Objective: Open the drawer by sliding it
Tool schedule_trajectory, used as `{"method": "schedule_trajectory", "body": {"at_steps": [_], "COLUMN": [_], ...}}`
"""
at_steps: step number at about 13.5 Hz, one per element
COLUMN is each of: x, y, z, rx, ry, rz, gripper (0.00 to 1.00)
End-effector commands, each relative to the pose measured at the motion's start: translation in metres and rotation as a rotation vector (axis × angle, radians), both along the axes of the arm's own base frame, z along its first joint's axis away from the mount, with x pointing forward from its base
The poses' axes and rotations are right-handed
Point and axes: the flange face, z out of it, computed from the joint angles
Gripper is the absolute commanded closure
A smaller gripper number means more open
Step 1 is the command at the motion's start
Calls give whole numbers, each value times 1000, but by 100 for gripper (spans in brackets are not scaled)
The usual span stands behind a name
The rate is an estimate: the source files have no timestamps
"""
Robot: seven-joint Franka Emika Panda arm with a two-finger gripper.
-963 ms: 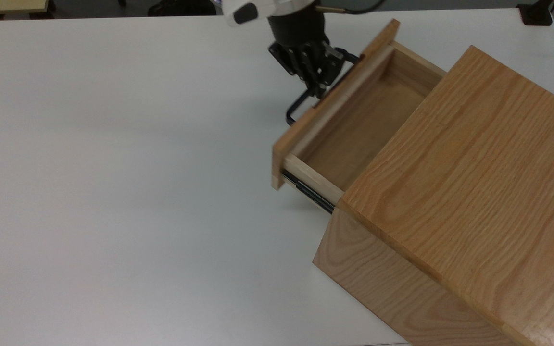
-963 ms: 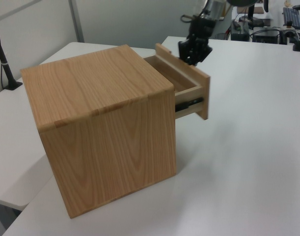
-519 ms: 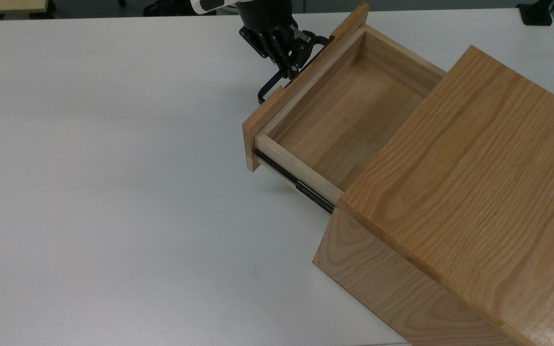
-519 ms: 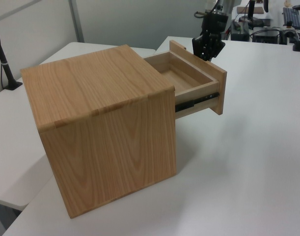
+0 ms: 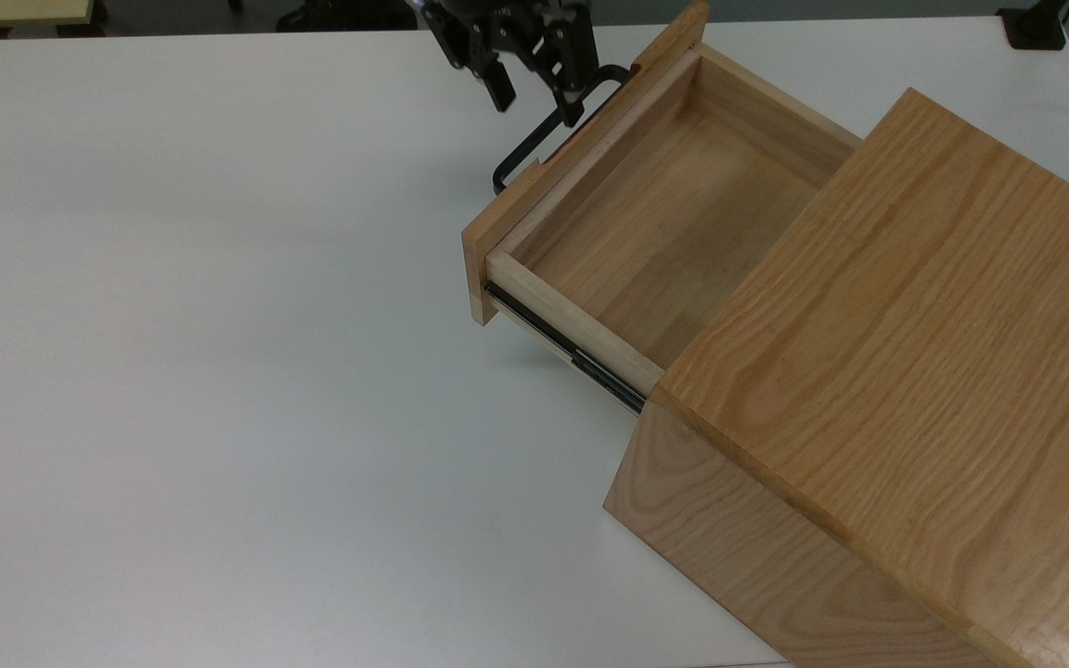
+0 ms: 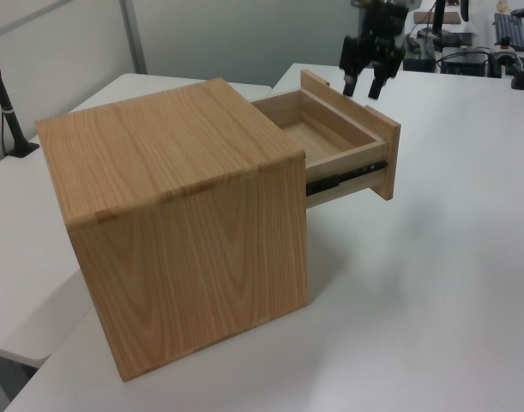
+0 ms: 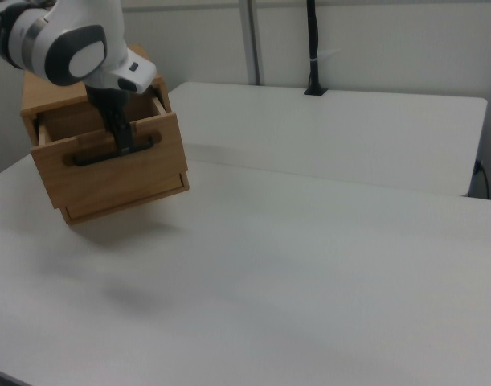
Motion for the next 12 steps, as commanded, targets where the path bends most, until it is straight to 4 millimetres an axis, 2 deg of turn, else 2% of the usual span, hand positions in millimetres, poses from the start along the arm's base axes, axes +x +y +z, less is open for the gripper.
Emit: {"method": "schedule_trajectory", "body": {"at_steps": [1, 2, 4, 6, 9, 12], "x": [-14, -17, -21, -20, -20, -12], "y": [-23, -30, -74, -102, -121, -121], "z": [32, 30, 32, 37, 36, 25], "rx": [-10, -51, -213, -327, -421, -415], "ry": [15, 21, 10, 9, 29, 50], "rz": [52, 119, 305, 351, 378, 370], "gripper": [0, 0, 0, 0, 0, 0]}}
